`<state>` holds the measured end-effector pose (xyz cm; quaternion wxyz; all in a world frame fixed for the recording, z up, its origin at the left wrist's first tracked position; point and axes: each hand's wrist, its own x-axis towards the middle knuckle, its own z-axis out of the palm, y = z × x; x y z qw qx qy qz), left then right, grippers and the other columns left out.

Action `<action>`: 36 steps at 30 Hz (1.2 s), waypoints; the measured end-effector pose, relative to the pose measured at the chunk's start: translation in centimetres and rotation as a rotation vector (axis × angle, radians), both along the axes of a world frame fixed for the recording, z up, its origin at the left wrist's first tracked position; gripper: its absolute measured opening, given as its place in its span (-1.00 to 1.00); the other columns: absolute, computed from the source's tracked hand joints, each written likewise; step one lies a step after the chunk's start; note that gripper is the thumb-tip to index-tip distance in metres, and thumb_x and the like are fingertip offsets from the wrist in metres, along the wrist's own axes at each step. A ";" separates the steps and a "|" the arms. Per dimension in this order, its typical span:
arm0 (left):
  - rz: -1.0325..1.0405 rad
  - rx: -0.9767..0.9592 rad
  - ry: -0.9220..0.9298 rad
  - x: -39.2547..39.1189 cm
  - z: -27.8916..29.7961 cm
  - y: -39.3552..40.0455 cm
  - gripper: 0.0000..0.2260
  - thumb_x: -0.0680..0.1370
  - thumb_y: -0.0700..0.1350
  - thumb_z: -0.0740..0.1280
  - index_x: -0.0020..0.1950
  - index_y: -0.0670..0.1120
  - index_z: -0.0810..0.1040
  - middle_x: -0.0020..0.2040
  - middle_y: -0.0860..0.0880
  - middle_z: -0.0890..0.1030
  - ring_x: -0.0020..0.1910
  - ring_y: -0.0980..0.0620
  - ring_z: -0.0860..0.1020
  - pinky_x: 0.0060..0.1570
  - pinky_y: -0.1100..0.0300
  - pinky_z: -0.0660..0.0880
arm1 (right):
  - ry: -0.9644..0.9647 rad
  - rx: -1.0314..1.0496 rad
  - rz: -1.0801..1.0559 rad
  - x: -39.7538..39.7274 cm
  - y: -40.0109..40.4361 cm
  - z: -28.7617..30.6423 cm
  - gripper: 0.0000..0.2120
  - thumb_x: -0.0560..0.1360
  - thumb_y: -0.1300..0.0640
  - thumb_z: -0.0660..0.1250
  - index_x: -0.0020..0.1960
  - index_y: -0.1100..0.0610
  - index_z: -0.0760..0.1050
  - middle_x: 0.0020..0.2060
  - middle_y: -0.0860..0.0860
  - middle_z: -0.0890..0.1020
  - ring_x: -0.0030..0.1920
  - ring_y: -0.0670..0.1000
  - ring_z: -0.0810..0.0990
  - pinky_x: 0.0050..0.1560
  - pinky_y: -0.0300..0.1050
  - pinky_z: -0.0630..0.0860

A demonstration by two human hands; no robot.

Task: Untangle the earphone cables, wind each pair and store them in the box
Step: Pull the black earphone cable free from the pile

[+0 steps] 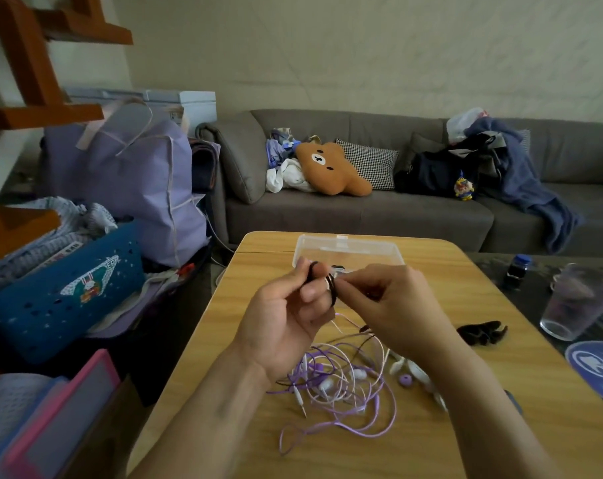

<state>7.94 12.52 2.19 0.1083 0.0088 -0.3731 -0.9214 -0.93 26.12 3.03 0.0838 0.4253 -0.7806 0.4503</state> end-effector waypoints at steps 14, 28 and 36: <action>0.561 -0.950 -0.026 -0.7 -2.1 0.2 -0.76 0.61 -0.29 0.29 0.27 -0.17 0.59 0.04 -0.05 0.71 0.06 0.12 0.66 0.03 0.34 0.53 | -0.066 0.359 0.062 1.8 0.1 1.6 -0.75 0.56 0.03 0.35 -0.26 0.05 0.65 -0.45 -0.03 0.64 -0.50 -0.11 0.49 -0.42 -0.25 0.44; 0.469 -1.268 0.037 0.0 -1.3 0.7 -0.84 0.61 -0.01 0.30 -0.17 0.07 0.56 -0.33 -0.10 0.55 -0.35 -0.11 0.48 -0.33 -0.04 0.41 | -0.002 0.018 0.012 -0.4 3.0 2.5 -0.90 0.42 0.12 0.53 -0.11 -0.05 0.67 -0.23 -0.22 0.67 -0.21 -0.16 0.61 -0.21 -0.33 0.52; 0.225 -0.705 0.065 0.3 -1.2 -0.6 -0.66 0.51 -0.07 0.25 -0.46 -0.10 0.34 -0.51 0.02 0.20 -0.49 0.05 0.16 -0.46 0.27 0.16 | -0.021 0.047 -0.250 -2.8 4.5 1.2 -0.95 0.52 0.08 0.43 -0.06 -0.07 0.62 -0.10 -0.13 0.60 -0.17 -0.06 0.55 -0.18 -0.21 0.50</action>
